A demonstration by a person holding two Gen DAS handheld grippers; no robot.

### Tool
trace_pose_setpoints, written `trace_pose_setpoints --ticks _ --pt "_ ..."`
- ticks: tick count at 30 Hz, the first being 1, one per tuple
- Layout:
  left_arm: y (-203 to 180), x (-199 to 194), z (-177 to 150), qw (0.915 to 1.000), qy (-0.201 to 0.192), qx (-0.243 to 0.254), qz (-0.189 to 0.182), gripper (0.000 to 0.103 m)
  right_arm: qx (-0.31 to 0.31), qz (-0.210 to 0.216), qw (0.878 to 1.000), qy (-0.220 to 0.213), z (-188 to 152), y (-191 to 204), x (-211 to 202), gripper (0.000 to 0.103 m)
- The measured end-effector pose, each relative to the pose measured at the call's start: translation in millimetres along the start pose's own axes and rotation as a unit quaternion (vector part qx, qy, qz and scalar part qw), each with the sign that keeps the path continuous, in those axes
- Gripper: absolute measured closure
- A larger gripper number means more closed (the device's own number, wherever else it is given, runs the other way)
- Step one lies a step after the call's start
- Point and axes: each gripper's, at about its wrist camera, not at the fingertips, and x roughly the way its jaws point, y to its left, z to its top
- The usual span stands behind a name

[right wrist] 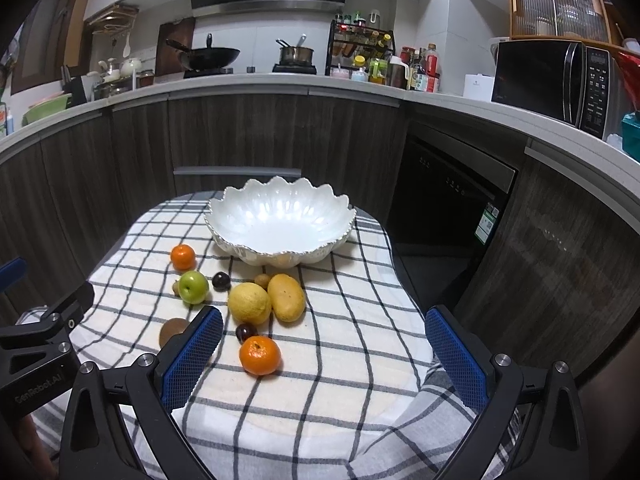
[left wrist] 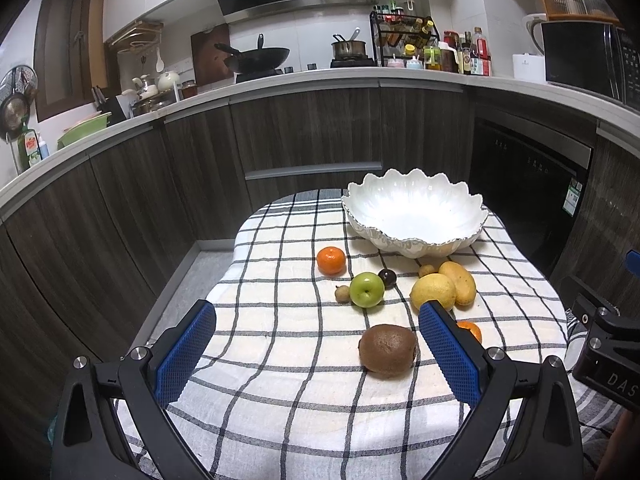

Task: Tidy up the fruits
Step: 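Lower the left tool onto the kiwi while the right tool approaches the tangerine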

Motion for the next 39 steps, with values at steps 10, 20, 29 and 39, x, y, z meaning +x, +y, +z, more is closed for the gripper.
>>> trace_pose_setpoints --ticks 10,20,29,39 --pt "-6.5 22.8 10.1 0.9987 0.030 0.024 -0.032 0.000 -0.002 -0.008 0.999 0.036 6.4 -1.8 18.4 0.001" --pt "-19.8 54.6 21.5 0.9937 0.062 0.051 -0.078 0.000 0.007 -0.010 0.998 0.065 19.7 -2.6 41.3 0.001" --pt "-29.7 103.2 1.3 0.9857 0.122 0.062 -0.098 0.000 0.000 -0.011 0.995 0.102 15.9 5.7 79.6 0.001" --pt "-47.0 138.5 -17.9 0.9733 0.172 0.082 -0.127 0.002 0.003 -0.018 0.989 0.144 -2.5 5.8 110.0 0.001"
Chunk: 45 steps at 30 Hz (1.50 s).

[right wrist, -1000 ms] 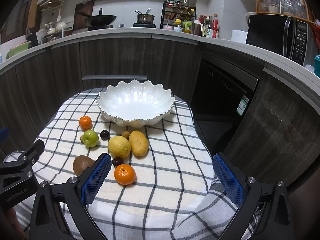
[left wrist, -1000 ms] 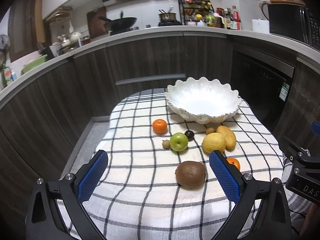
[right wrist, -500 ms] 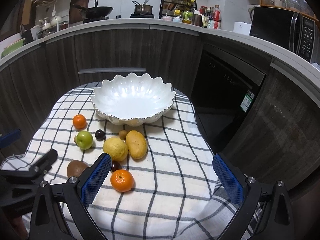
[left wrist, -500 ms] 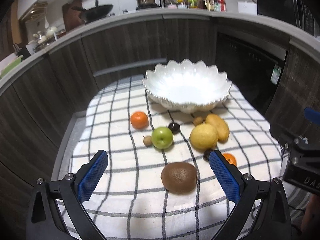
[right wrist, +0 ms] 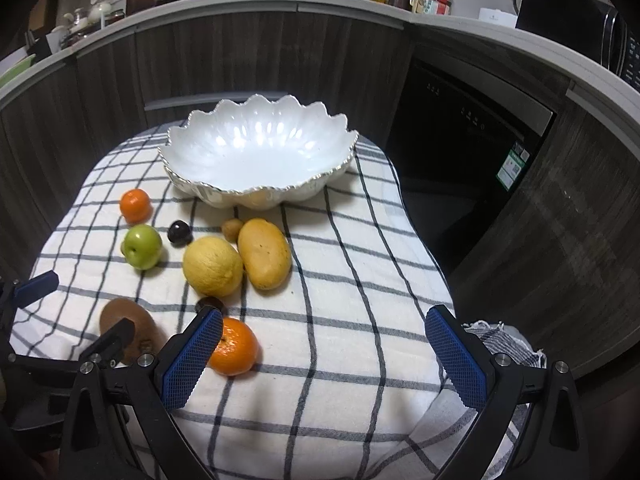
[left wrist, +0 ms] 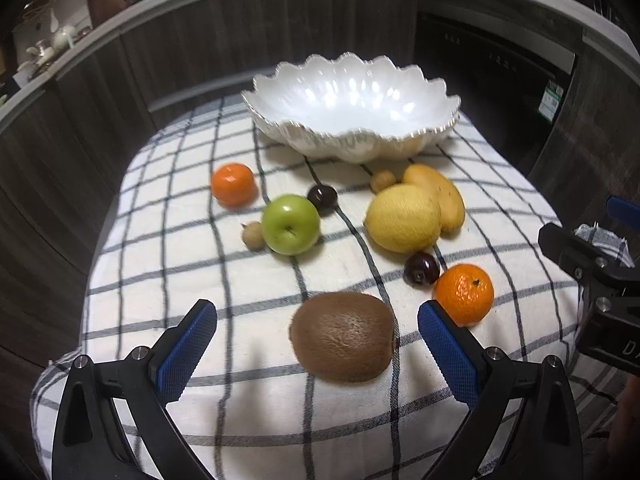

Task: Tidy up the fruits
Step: 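Lower the left tool onto the kiwi while the right tool approaches the tangerine, then close the left tool on the kiwi while the right tool grasps the tangerine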

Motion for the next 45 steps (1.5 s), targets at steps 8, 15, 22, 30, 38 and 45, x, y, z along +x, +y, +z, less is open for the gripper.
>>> trace_pose_setpoints --ticks 8,15,22,30,38,45 --pt "-0.8 22.4 -4.7 0.9996 0.028 0.000 -0.006 0.006 0.001 -0.004 1.000 0.027 -4.1 0.7 19.1 0.001" --pt "-2.6 34.6 -6.4 0.9991 0.042 0.005 -0.006 0.017 0.003 -0.004 0.999 0.046 -6.8 0.2 32.2 0.001" --pt "-4.4 37.6 -6.3 0.9987 0.045 0.006 -0.024 0.030 0.003 -0.004 0.998 0.056 -8.1 1.5 38.1 0.001" --pt "-1.9 33.4 -6.8 0.9991 0.041 -0.001 -0.014 0.038 0.000 -0.004 0.998 0.058 -7.9 3.8 38.2 0.001" --pt "12.9 17.3 -7.8 0.9993 0.022 -0.027 0.016 0.038 -0.022 0.004 0.998 0.054 -6.3 14.5 33.1 0.001" --pt "41.0 6.0 -8.3 0.9970 0.010 -0.072 0.027 0.038 -0.055 0.032 0.995 0.079 -5.3 38.9 41.6 0.013"
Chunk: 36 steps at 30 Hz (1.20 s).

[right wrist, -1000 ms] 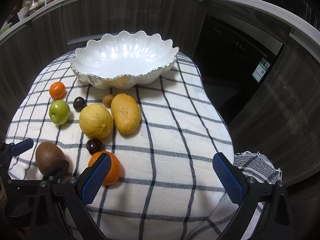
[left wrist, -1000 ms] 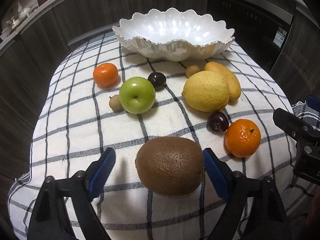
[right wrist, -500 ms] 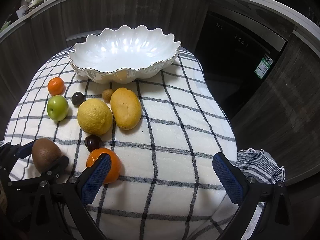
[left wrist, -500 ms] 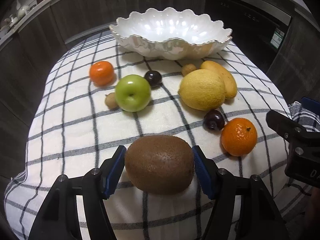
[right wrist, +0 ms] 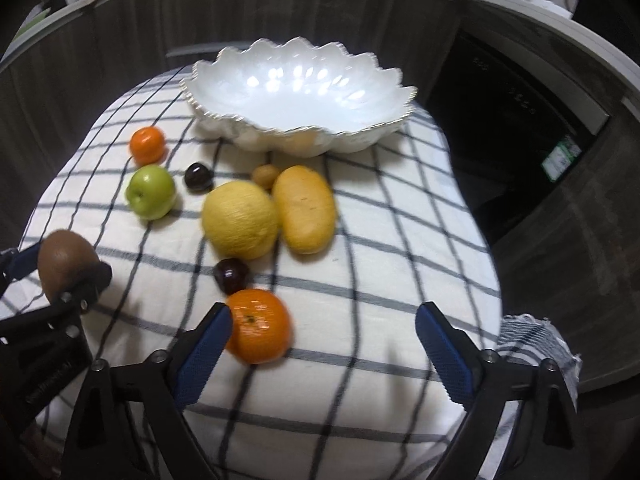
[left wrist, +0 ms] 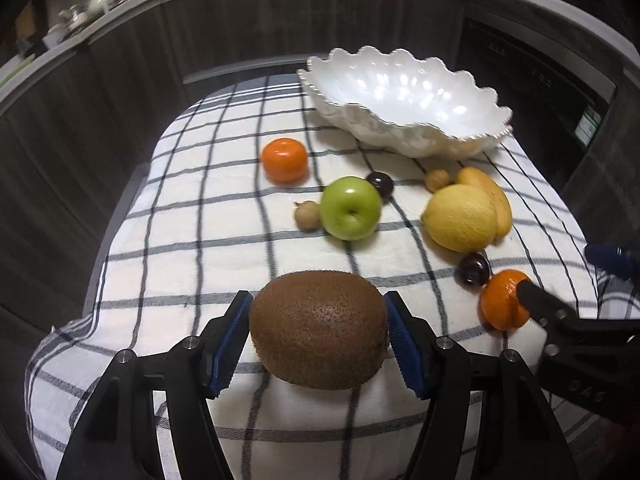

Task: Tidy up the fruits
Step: 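Close the left tool on the kiwi while the right tool grasps the tangerine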

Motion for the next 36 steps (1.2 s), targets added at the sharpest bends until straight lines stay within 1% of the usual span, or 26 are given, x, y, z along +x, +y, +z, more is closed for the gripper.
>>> trace_pose_setpoints --ticks 5,6,9,11,15,16,18,19,23,36 --pt "14.0 -0.6 1.0 0.9997 0.004 -0.024 -0.009 0.038 -0.012 0.015 1.000 0.019 3.1 17.5 12.7 0.022" --pt "15.5 -0.6 1.4 0.9996 0.004 -0.027 -0.010 0.038 -0.015 0.016 0.999 0.022 4.1 20.6 15.0 0.022" --pt "18.0 -0.8 2.2 0.9994 0.003 -0.032 -0.010 0.038 -0.021 0.019 0.999 0.037 4.4 27.4 23.9 0.026" --pt "17.8 -0.8 2.4 0.9994 0.003 -0.032 -0.010 0.038 -0.023 0.021 0.998 0.049 2.6 29.8 29.9 0.032" --pt "18.2 -0.3 2.3 0.9994 0.004 -0.032 -0.010 0.038 -0.022 0.029 0.997 0.063 -0.4 31.7 38.0 0.039" --pt "18.0 -0.3 2.2 0.9994 0.004 -0.032 -0.009 0.038 -0.024 0.030 0.997 0.064 -0.6 32.1 39.1 0.042" --pt "17.9 -0.2 2.1 0.9995 0.004 -0.031 -0.009 0.038 -0.025 0.035 0.997 0.063 -1.2 32.7 39.5 0.051" --pt "17.2 0.1 2.0 0.9995 0.003 -0.030 -0.008 0.038 -0.026 0.035 0.997 0.062 -1.1 32.3 39.9 0.053" --pt "13.4 -1.1 1.0 0.9997 0.001 -0.024 -0.005 0.038 -0.023 0.041 0.997 0.059 -1.1 30.3 37.4 0.054" --pt "7.7 -21.8 5.9 0.9996 -0.021 -0.018 -0.003 0.038 -0.016 0.059 0.998 0.019 2.7 21.7 5.0 0.054"
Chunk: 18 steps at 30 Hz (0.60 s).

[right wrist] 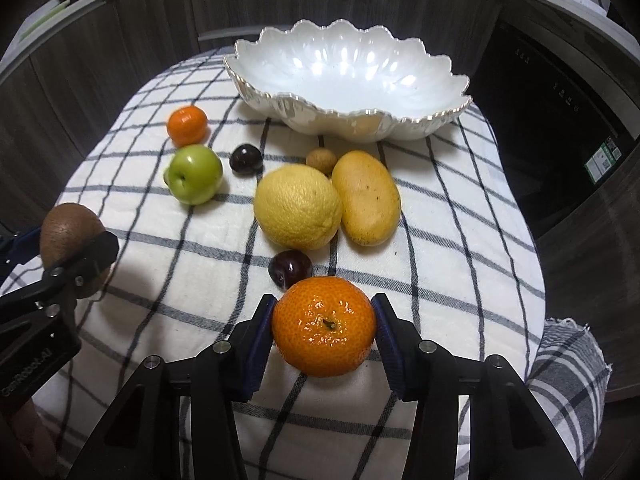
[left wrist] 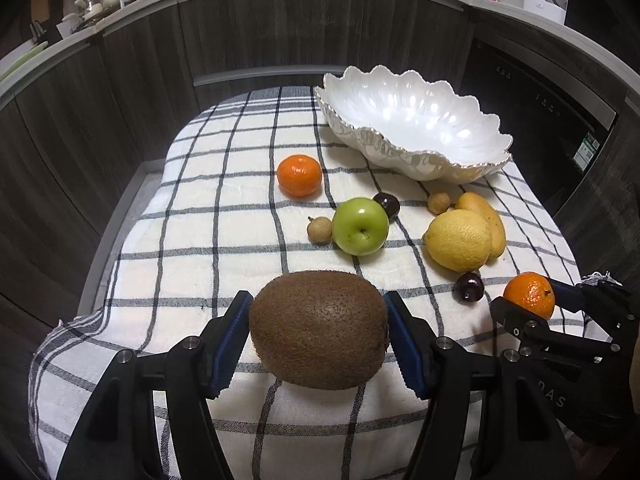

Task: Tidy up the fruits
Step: 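Close the left tool on the kiwi while the right tool grasps the tangerine, then lift the kiwi with the left tool while the right tool carries the tangerine over the bowl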

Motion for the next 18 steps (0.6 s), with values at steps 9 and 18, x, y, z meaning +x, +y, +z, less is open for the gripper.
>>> trace_pose_setpoints --ticks 9,18 --pt "-7.5 -27.9 15.3 0.9995 -0.030 0.013 0.004 0.038 0.004 0.011 0.999 -0.042 14.6 -8.0 -31.8 0.054" --pt "-17.8 -51.2 47.0 0.9976 -0.065 0.024 0.002 0.038 0.002 0.018 0.995 -0.094 39.1 -19.6 -63.1 0.054"
